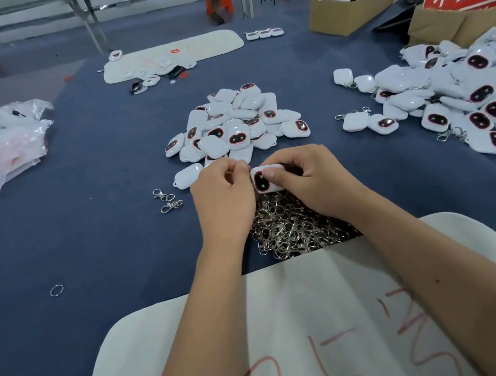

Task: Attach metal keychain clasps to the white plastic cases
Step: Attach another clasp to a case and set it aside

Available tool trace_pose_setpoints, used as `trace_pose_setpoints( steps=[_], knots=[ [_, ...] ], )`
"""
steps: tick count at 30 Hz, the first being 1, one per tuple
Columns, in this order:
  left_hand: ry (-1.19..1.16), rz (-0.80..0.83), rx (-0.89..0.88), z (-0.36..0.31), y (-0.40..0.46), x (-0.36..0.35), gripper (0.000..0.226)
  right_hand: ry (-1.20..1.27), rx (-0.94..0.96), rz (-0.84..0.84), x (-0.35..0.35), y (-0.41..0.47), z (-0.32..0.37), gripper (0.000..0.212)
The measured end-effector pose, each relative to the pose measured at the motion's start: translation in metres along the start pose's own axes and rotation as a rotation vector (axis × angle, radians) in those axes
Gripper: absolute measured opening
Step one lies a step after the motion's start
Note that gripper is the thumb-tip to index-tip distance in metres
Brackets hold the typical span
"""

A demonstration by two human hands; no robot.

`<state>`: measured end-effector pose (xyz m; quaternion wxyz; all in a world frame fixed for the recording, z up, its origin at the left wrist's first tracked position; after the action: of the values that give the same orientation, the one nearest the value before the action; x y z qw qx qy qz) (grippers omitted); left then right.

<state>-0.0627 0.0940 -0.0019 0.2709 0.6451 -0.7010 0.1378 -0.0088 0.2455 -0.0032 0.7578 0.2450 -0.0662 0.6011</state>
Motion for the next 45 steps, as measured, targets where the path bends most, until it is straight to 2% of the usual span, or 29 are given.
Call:
trace_pose_setpoints(
  steps=[7,13,15,17,21,23,26,30,33,37,41,45],
  knots=[
    [-0.044,-0.022,-0.041,0.000,0.000,-0.002,0.019,0.119,0.008,-0.021,0.001,0.001,-0.003,0.020],
    [-0.096,0.009,-0.086,-0.002,-0.001,-0.004,0.019,0.183,0.005,-0.138,0.008,0.005,-0.010,0.006],
    [-0.124,0.017,-0.090,-0.003,-0.002,-0.004,0.023,0.167,0.003,-0.166,0.008,0.005,-0.011,0.012],
    [-0.121,0.019,-0.090,-0.002,-0.002,-0.004,0.025,0.161,0.009,-0.181,0.009,0.005,-0.011,0.027],
    [0.048,0.060,-0.172,-0.001,-0.001,-0.007,0.008,0.186,0.021,-0.275,0.013,0.004,-0.008,0.051],
    [0.215,0.128,-0.244,-0.004,-0.004,-0.012,0.008,0.227,-0.004,-0.349,0.015,0.004,-0.007,0.045],
    [0.412,0.205,-0.294,-0.010,-0.007,-0.016,0.019,0.312,-0.064,-0.429,0.018,0.003,-0.010,0.026],
    [0.557,0.297,-0.349,-0.015,-0.007,-0.019,0.028,0.291,-0.028,-0.467,0.018,0.002,-0.008,0.034],
    [0.482,0.267,-0.330,-0.010,-0.007,-0.020,0.022,0.399,-0.026,-0.497,0.020,0.001,-0.008,0.019],
    [0.226,0.152,-0.245,-0.005,-0.003,-0.018,0.017,0.450,0.017,-0.414,0.019,0.003,-0.005,0.037],
    [0.063,0.071,-0.167,-0.003,0.000,-0.015,0.018,0.413,0.125,-0.369,0.012,-0.001,0.005,0.043],
    [-0.126,0.042,-0.073,-0.002,0.001,-0.013,0.019,0.329,0.138,-0.306,0.002,-0.002,0.009,0.025]
  ],
)
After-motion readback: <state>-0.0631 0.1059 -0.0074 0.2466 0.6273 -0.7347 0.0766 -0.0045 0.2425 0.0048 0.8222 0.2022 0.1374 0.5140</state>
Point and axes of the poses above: each hand's wrist, its own y-axis towards the middle knuckle, its own x-axis out of the back of the hand, z = x × y, the point moved 3 cm from there along y, towards the middle knuckle, and after that the axes turned 13 degrees about y, right-handed, at the moved point
